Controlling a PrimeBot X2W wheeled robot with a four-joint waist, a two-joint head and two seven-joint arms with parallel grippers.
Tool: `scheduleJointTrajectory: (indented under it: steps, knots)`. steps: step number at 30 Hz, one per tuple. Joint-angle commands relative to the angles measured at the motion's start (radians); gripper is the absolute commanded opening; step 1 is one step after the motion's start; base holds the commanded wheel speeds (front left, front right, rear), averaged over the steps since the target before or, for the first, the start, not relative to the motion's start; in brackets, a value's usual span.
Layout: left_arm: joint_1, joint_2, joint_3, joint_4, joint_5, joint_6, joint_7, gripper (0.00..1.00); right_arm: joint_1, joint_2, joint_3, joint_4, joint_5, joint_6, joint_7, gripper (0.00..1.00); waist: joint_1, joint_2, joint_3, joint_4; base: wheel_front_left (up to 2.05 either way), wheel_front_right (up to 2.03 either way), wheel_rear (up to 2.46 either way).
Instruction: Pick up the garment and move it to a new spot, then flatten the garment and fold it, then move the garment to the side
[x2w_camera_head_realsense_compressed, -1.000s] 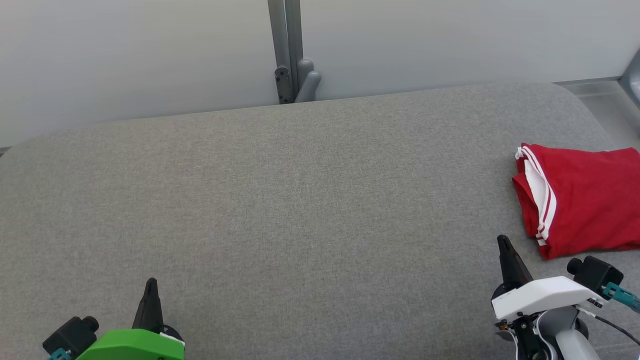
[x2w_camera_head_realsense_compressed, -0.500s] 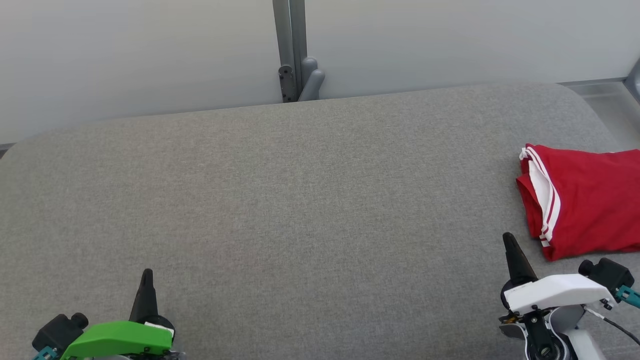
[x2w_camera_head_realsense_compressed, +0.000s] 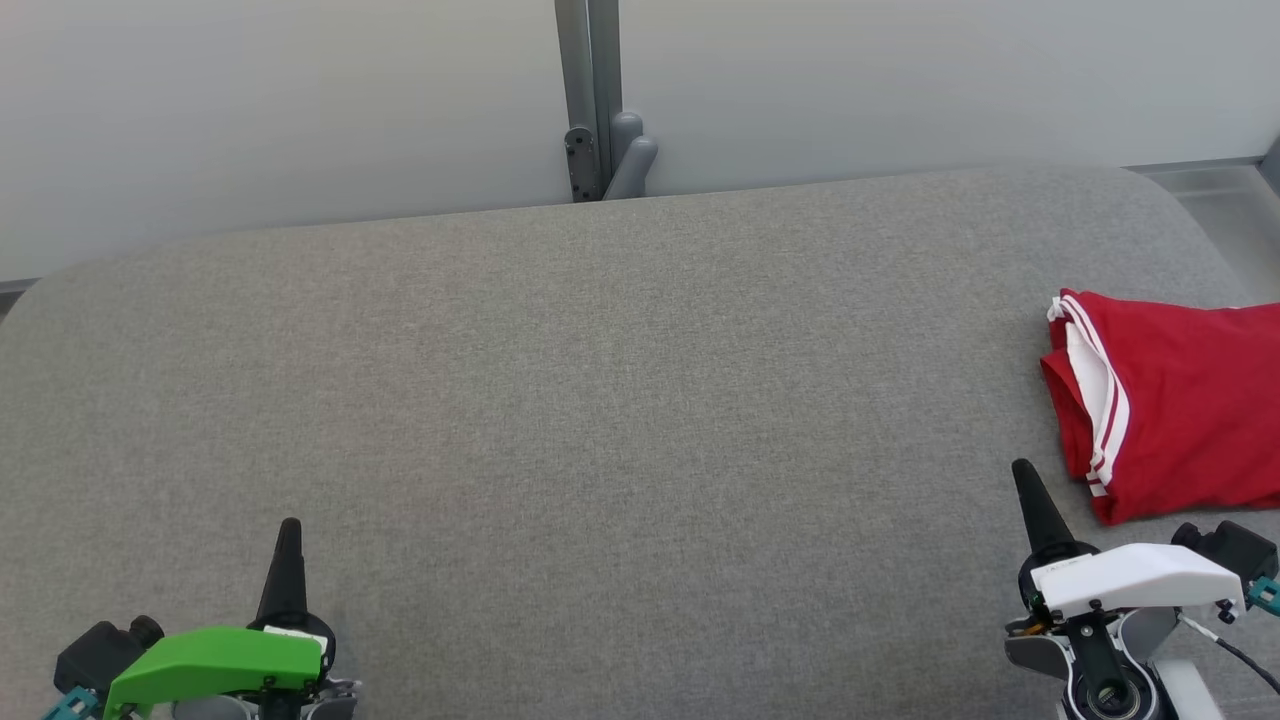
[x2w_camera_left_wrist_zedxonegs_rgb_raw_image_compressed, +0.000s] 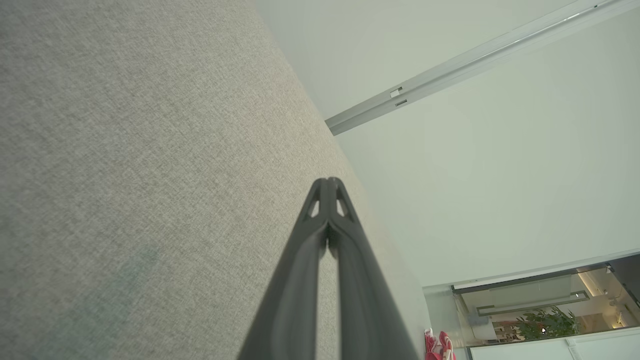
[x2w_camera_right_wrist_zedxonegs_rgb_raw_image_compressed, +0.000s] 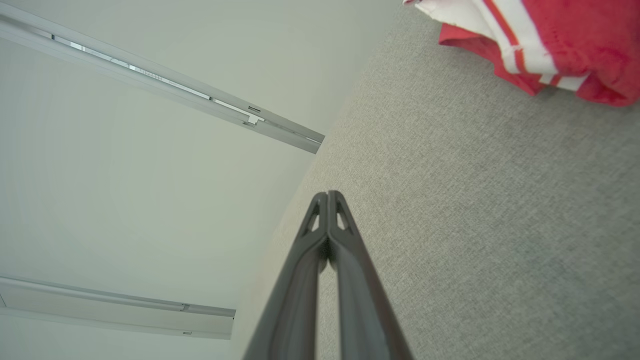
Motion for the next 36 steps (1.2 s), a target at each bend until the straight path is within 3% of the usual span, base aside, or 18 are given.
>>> scheduleJointTrajectory:
  steps: [1,36]
  knots:
    - [-0.025,0.008,0.006,-0.012,-0.034,-0.008,0.009,0.0,-0.015,-0.005,-0.007,-0.016,0.033,0.0,0.009,0.0,0.0,0.0,0.0,0.001,0.0,0.0,0.0]
    - [-0.052,0.009,0.031,-0.042,-0.327,-0.02,0.086,0.0,-0.014,-0.006,-0.045,-0.047,0.344,0.0,0.089,0.0,0.0,0.0,0.008,0.025,0.0,0.0,0.0]
